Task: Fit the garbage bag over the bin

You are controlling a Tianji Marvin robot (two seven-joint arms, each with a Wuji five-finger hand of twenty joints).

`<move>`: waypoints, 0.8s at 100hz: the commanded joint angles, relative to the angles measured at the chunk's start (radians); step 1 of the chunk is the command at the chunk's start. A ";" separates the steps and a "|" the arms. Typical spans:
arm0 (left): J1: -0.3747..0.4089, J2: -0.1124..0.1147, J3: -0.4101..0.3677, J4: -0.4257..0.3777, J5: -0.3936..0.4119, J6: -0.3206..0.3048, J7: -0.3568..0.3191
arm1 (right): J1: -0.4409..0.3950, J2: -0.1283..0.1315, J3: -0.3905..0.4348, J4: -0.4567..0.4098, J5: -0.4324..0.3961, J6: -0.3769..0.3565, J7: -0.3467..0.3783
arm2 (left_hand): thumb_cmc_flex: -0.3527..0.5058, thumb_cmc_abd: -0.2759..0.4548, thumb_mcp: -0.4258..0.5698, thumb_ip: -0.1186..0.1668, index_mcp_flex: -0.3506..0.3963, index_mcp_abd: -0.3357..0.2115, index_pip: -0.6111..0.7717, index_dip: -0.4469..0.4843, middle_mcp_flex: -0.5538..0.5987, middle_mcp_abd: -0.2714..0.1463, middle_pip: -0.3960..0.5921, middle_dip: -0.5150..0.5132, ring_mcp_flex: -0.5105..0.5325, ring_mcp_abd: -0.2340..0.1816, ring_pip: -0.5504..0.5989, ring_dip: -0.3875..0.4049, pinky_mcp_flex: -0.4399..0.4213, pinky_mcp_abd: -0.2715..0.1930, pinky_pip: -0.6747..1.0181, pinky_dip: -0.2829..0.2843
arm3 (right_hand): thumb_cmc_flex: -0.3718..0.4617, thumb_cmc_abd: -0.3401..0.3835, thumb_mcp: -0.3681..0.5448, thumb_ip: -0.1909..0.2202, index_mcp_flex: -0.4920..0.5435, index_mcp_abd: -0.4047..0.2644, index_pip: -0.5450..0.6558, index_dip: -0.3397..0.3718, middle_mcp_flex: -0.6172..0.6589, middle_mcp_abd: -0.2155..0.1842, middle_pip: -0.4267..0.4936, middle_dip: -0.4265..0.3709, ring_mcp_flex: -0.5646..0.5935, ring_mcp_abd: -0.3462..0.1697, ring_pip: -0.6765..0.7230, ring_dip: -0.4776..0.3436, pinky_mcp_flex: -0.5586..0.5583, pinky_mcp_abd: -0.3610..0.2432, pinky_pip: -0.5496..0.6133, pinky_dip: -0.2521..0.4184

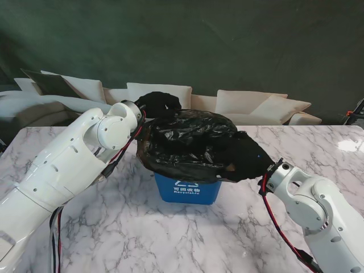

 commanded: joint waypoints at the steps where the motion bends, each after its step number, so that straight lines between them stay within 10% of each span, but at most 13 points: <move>1: -0.018 -0.015 0.004 0.018 -0.020 0.026 -0.007 | -0.004 0.000 -0.002 -0.005 -0.001 0.002 -0.001 | 0.066 -0.008 0.021 0.022 0.038 -0.027 0.029 -0.026 0.033 0.003 0.004 0.006 0.033 0.002 0.033 0.014 0.010 0.011 0.046 0.016 | 0.059 0.028 0.062 -0.002 0.023 -0.036 0.034 0.022 0.010 -0.013 0.003 0.009 0.020 0.013 0.016 0.020 -0.005 0.031 0.012 -0.012; 38: -0.039 -0.076 0.013 0.152 -0.171 0.213 0.089 | -0.003 0.000 -0.010 -0.007 0.001 -0.002 0.003 | 0.082 -0.008 0.017 0.022 0.077 -0.018 0.043 -0.065 0.072 0.034 0.006 -0.010 0.062 0.029 0.112 0.030 0.058 -0.009 0.102 0.012 | 0.059 0.026 0.066 -0.004 0.025 -0.032 0.034 0.021 0.014 -0.013 0.000 0.009 0.024 0.011 0.015 0.020 -0.006 0.033 0.009 -0.015; 80: -0.043 -0.092 0.077 0.310 -0.236 0.173 0.053 | -0.004 0.000 -0.013 -0.007 -0.004 0.007 0.003 | 0.086 -0.004 0.013 0.020 0.083 -0.021 0.040 -0.070 0.077 0.030 0.003 -0.015 0.063 0.028 0.112 0.019 0.056 -0.010 0.102 0.001 | 0.061 0.024 0.067 -0.004 0.027 -0.030 0.034 0.021 0.019 -0.014 -0.001 0.011 0.026 0.010 0.015 0.021 -0.007 0.034 0.007 -0.017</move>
